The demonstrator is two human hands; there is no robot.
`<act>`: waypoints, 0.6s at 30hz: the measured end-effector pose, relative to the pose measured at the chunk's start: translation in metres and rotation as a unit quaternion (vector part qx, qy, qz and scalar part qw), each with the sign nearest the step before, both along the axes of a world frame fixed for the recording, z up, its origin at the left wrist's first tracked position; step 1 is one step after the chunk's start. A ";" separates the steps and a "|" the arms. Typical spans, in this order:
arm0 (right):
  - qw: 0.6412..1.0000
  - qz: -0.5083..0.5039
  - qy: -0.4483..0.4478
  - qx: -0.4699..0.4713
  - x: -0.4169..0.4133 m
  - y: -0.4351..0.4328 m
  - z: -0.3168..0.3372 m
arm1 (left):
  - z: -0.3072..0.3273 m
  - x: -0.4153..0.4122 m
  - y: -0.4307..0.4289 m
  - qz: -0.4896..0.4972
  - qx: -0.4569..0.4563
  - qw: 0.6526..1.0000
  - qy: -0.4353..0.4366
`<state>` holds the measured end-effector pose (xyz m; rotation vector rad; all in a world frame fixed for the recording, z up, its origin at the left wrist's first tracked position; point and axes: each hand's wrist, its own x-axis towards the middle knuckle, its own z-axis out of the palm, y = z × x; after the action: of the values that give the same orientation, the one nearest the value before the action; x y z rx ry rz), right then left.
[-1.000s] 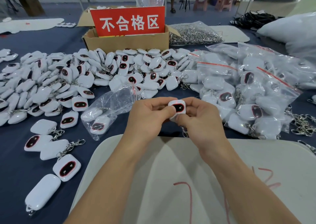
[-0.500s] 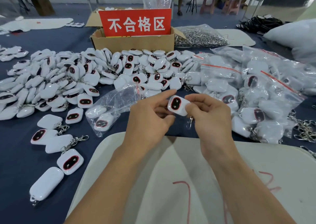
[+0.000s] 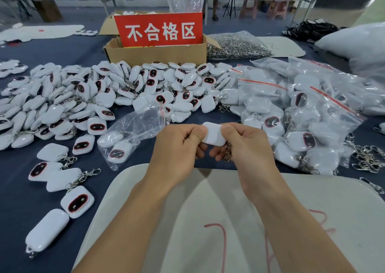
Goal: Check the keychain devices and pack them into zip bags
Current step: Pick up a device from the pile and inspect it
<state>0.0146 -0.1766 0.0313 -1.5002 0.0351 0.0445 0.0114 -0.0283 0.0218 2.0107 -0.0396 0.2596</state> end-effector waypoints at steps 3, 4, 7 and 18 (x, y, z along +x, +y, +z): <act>1.000 -0.018 -0.001 -0.011 0.000 0.002 -0.002 | 0.000 -0.001 -0.001 0.024 -0.010 1.000 -0.009; 0.999 -0.040 0.004 -0.021 0.001 0.001 -0.003 | 0.000 -0.001 0.000 0.057 0.006 0.998 -0.030; 0.995 -0.095 0.026 -0.030 0.003 -0.002 -0.004 | -0.002 0.006 0.014 0.197 0.184 0.958 -0.101; 0.998 -0.033 -0.037 -0.043 -0.002 0.003 -0.001 | 0.004 0.016 0.031 0.294 0.283 0.910 -0.070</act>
<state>0.0125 -0.1731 0.0308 -1.5852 0.0276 -0.0660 0.0270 0.0029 0.0259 2.5396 0.4583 0.8577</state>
